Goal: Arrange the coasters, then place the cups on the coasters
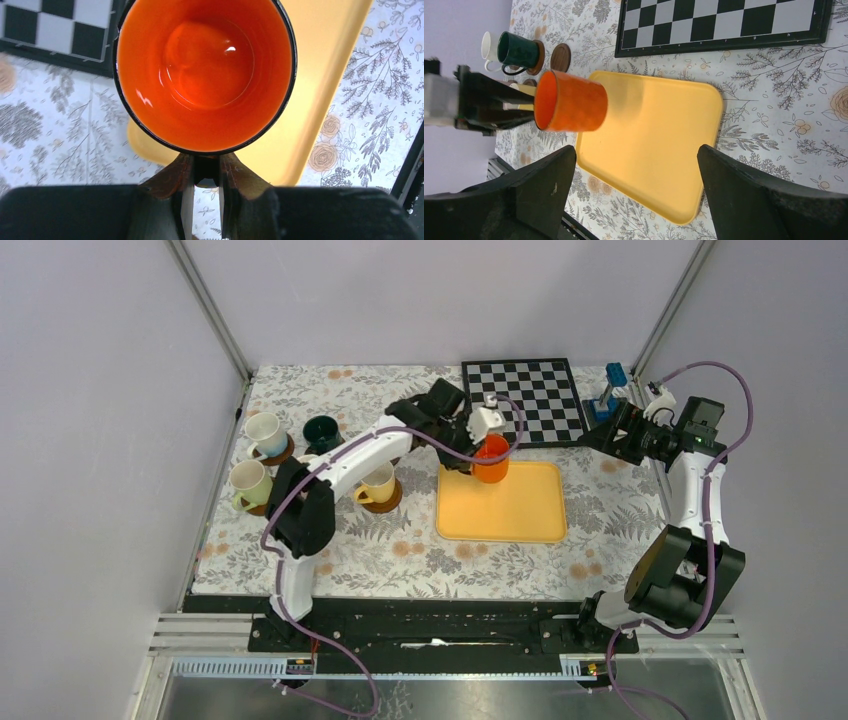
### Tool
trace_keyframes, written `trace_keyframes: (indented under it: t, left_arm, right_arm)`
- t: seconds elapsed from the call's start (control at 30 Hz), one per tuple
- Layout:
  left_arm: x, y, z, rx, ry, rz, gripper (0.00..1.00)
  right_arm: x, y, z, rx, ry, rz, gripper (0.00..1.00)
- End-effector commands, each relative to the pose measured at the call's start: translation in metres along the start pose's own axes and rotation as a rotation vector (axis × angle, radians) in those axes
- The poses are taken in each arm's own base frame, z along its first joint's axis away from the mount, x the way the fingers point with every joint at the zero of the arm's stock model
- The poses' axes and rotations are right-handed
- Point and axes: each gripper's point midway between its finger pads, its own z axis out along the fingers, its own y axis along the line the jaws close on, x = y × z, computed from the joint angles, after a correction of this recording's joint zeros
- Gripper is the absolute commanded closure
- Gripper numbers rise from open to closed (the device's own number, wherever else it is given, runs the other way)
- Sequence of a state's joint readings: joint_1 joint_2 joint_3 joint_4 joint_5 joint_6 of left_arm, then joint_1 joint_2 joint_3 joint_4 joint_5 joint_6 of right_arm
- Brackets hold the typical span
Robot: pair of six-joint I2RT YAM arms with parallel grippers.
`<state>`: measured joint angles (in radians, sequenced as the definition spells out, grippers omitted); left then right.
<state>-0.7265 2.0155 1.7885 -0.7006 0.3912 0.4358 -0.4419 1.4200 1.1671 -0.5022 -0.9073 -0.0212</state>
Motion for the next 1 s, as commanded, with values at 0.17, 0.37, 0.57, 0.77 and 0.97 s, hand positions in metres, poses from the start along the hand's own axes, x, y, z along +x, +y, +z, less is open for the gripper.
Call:
trace_keyframes:
  t: [0.17, 0.37, 0.57, 0.77, 0.97]
  left_arm:
    - [-0.037, 0.086, -0.115, -0.231, -0.258, -0.068, 1.00]
    - [0.000, 0.134, -0.169, -0.366, -0.252, -0.130, 1.00]
    - [0.049, 0.166, -0.196, -0.436, -0.213, -0.192, 1.00]
    - [0.089, 0.177, -0.201, -0.458, -0.164, -0.229, 1.00]
    - [0.112, 0.172, -0.191, -0.447, -0.099, -0.219, 1.00]
  right_arm:
    - [0.000, 0.004, -0.002, -0.030, -0.011, -0.019, 0.00]
    - [0.002, 0.007, -0.004, -0.033, -0.004, -0.015, 0.00]
    - [0.002, 0.019, -0.011, -0.044, -0.012, -0.028, 0.00]
    - [0.011, 0.021, -0.013, -0.041, -0.020, -0.032, 0.00]
    - [0.014, 0.020, -0.012, -0.045, -0.019, -0.031, 0.00]
